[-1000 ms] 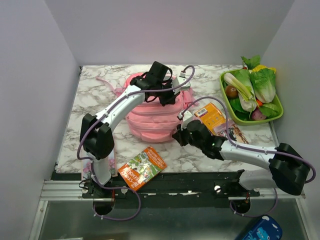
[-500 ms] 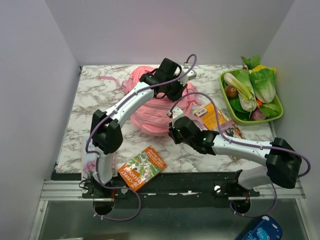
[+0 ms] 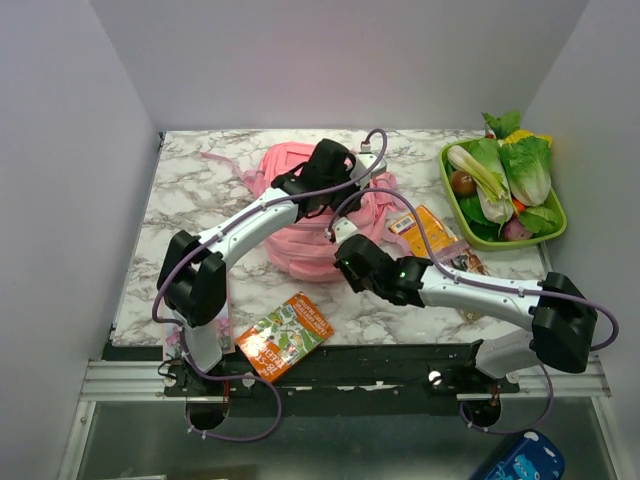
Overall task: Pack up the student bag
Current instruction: Unzip the student bag at the center of the board.
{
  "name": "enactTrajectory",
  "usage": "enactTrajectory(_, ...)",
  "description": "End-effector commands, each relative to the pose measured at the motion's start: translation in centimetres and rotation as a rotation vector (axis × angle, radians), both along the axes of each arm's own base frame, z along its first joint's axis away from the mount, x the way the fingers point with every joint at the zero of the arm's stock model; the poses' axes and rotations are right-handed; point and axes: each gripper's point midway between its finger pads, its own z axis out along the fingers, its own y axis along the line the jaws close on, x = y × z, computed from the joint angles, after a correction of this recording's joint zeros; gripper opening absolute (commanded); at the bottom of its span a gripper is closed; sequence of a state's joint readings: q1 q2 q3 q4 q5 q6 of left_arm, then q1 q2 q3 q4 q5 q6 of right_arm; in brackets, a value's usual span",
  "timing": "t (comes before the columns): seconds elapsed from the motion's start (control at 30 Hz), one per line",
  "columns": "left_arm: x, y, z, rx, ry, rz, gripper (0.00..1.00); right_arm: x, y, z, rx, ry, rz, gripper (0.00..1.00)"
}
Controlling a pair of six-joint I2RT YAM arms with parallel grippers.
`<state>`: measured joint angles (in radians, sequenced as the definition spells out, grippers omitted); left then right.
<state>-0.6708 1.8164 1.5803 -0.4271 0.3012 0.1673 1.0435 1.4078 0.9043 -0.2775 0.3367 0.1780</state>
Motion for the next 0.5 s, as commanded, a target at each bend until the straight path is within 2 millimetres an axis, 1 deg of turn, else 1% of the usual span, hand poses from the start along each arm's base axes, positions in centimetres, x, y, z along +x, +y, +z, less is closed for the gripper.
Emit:
enactTrajectory(0.0,2.5,-0.7,4.4,-0.15,-0.084,0.152,0.0,1.7,1.3,3.7,0.022,-0.075,-0.077,0.01)
enactTrajectory(0.07,2.8,-0.8,5.5,-0.181,-0.06,0.198,0.0,3.4,-1.1,2.9,-0.044,-0.072,-0.195,0.01)
enactTrajectory(0.1,2.8,-0.6,5.4,-0.171,-0.043,0.213,0.0,3.7,-2.1,2.2,-0.064,-0.047,-0.229,0.01)
enactTrajectory(0.13,3.2,-0.5,6.5,-0.18,-0.054,0.232,0.0,3.9,-2.7,1.7,-0.064,-0.024,-0.243,0.01)
enactTrajectory(0.17,3.6,0.0,6.7,-0.172,-0.055,0.264,0.0,4.7,-3.8,1.3,-0.061,-0.007,-0.283,0.01)
enactTrajectory(0.2,3.4,0.3,6.5,-0.16,-0.032,0.279,0.0,5.2,-4.1,1.2,-0.045,-0.005,-0.298,0.01)
enactTrajectory(0.23,3.4,0.6,6.8,-0.161,-0.026,0.287,0.0,5.4,-4.6,0.6,-0.044,0.005,-0.304,0.01)
enactTrajectory(0.27,3.3,0.9,6.9,-0.159,-0.018,0.295,0.0,5.8,-4.8,0.6,-0.036,-0.002,-0.314,0.01)
enactTrajectory(0.3,2.8,1.1,6.9,-0.157,0.004,0.302,0.0,6.5,-5.1,0.7,-0.026,-0.018,-0.332,0.01)
enactTrajectory(0.33,2.5,1.3,6.3,-0.153,0.026,0.3,0.0,6.9,-5.2,0.7,-0.031,-0.028,-0.338,0.01)
enactTrajectory(0.4,1.3,1.0,6.4,-0.172,0.059,0.256,0.0,7.7,-5.4,0.2,-0.046,-0.045,-0.35,0.01)
enactTrajectory(0.43,0.8,0.9,5.7,-0.172,0.084,0.244,0.1,8.0,-5.5,0.1,-0.055,-0.053,-0.359,0.01)
enactTrajectory(0.47,0.4,0.8,5.7,-0.179,0.093,0.227,0.16,8.2,-5.6,-0.1,-0.062,-0.057,-0.363,0.01)
